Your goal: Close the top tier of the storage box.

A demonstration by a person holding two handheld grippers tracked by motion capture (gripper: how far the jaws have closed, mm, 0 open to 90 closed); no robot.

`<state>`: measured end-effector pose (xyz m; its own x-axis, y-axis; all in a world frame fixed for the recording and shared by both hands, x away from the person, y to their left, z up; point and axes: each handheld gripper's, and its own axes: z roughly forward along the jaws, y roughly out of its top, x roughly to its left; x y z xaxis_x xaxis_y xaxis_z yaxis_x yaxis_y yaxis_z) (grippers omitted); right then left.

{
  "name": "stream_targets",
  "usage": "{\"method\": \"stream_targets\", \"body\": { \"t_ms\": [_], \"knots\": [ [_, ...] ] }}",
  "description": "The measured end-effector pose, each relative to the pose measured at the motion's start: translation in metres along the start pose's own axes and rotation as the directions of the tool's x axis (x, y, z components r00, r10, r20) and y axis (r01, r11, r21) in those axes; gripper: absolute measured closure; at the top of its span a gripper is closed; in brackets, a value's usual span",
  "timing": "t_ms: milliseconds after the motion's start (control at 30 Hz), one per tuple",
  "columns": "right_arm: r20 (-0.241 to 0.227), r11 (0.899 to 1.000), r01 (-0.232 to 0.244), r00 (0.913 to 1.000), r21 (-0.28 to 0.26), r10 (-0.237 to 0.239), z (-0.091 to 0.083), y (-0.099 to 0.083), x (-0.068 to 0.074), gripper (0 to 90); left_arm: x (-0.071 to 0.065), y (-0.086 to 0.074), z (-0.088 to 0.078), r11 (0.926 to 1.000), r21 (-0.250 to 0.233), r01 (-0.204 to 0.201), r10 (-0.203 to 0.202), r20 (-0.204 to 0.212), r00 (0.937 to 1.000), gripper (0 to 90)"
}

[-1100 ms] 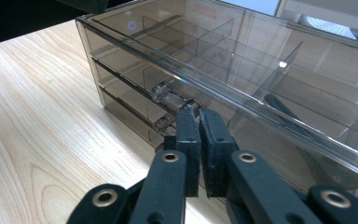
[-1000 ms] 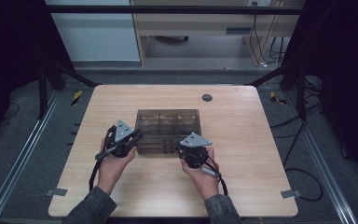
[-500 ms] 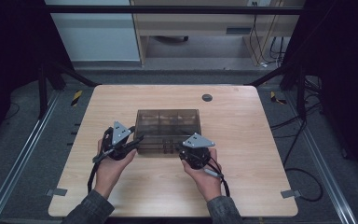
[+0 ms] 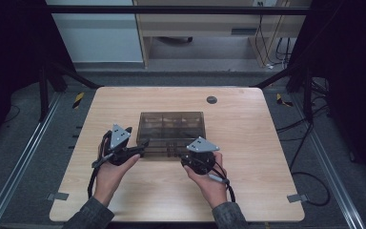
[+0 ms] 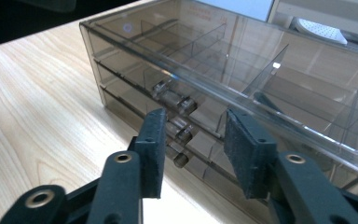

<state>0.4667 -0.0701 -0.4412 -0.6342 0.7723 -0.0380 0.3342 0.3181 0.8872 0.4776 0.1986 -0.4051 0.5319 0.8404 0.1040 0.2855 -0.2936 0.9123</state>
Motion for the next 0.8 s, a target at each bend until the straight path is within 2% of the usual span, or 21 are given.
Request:
{"method": "stream_targets", "body": {
  "t_ms": [233, 433, 533, 633, 800],
  "knots": [
    [0.015, 1.000, 0.011, 0.9998, 0.005, -0.011, -0.004, -0.001, 0.001, 46.4, 0.000, -0.001, -0.005, 1.0000, -0.009, -0.001, 0.001, 0.005, 1.0000, 16.7],
    [0.026, 1.000, 0.020, 0.9994, 0.018, -0.020, -0.009, -0.002, 0.001, 22.9, 0.002, -0.004, -0.012, 0.9998, -0.021, -0.005, 0.005, 0.006, 1.0000, 12.0],
    [0.036, 0.999, 0.028, 0.9989, 0.035, -0.029, -0.012, -0.003, 0.000, 13.1, 0.004, -0.007, -0.017, 0.9995, -0.021, -0.023, 0.023, 0.010, 0.9997, 8.3],
    [0.043, 0.998, 0.060, 0.9972, 0.026, -0.061, -0.020, -0.005, -0.002, 8.2, 0.008, -0.010, -0.023, 0.9992, -0.030, -0.028, 0.028, -0.001, 0.9996, 7.0],
    [0.055, 0.997, 0.077, 0.9955, 0.014, -0.077, -0.036, -0.006, -0.009, 6.7, 0.018, -0.018, -0.036, 0.9990, -0.028, -0.034, 0.033, -0.010, 0.9994, 5.1]
  ]
}}
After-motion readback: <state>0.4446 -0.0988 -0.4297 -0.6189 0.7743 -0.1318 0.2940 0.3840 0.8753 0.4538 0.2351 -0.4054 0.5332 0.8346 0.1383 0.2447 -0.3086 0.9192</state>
